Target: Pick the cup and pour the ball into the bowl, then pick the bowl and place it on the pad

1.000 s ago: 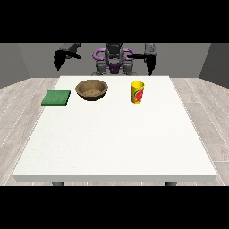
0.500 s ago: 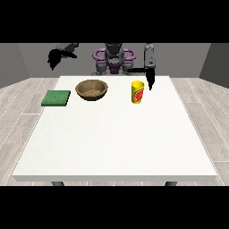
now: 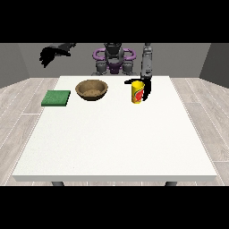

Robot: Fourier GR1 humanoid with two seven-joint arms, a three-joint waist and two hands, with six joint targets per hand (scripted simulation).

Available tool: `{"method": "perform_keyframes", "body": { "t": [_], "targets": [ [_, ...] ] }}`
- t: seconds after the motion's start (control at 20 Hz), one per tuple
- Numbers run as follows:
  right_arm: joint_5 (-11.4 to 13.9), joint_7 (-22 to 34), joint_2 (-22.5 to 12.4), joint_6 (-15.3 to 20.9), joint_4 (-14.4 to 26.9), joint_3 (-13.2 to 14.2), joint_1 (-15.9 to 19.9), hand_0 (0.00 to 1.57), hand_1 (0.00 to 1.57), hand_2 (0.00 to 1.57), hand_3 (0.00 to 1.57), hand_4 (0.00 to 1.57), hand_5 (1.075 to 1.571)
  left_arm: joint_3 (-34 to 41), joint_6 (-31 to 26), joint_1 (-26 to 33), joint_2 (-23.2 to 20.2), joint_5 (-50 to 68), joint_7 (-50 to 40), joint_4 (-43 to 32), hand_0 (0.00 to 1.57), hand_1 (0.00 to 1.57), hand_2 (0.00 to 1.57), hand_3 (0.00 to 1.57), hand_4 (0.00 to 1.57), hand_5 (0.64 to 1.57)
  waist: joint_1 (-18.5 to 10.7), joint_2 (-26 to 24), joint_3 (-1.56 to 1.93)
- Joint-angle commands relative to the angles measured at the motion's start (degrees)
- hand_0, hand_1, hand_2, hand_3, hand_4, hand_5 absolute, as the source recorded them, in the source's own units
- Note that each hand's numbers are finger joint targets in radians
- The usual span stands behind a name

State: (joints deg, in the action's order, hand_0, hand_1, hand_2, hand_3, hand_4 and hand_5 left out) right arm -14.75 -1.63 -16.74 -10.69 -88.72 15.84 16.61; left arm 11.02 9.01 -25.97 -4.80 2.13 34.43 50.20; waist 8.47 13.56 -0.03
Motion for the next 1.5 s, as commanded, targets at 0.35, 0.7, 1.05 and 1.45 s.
{"method": "perform_keyframes", "body": {
  "t": [0.35,0.7,1.05,1.45],
  "targets": [
    [-5.4,6.2,-5.3,-4.9,1.3,2.6,0.6,0.00,0.00,0.00,0.19,0.00,1.570,-4.8,22.5,0.2,0.7,-15.1,0.6,-6.9,1.29,1.29,1.57,1.57,1.17,1.546,4.3,-5.6,0.09],
    [-5.3,5.7,-5.5,-5.3,12.0,4.2,0.7,0.00,0.00,0.00,0.18,0.25,1.569,-17.9,30.8,-10.2,0.8,-33.3,-20.4,-5.4,1.30,1.30,1.57,1.57,1.17,1.542,0.2,-14.8,0.41],
    [-3.1,4.4,-3.4,-3.4,15.7,2.8,1.2,0.00,0.00,0.00,0.05,0.37,1.569,-30.8,32.5,-19.6,4.7,-55.1,-40.5,-16.3,1.26,1.26,1.57,1.57,1.11,1.562,-1.8,-17.3,0.34],
    [-2.9,3.8,-4.0,-4.2,20.1,3.1,1.5,0.00,0.00,0.00,0.11,0.43,1.570,-42.2,21.9,-23.2,4.8,-62.9,-57.8,-14.7,1.21,1.21,1.57,1.57,1.06,1.570,-2.0,-20.9,0.09]
  ]
}}
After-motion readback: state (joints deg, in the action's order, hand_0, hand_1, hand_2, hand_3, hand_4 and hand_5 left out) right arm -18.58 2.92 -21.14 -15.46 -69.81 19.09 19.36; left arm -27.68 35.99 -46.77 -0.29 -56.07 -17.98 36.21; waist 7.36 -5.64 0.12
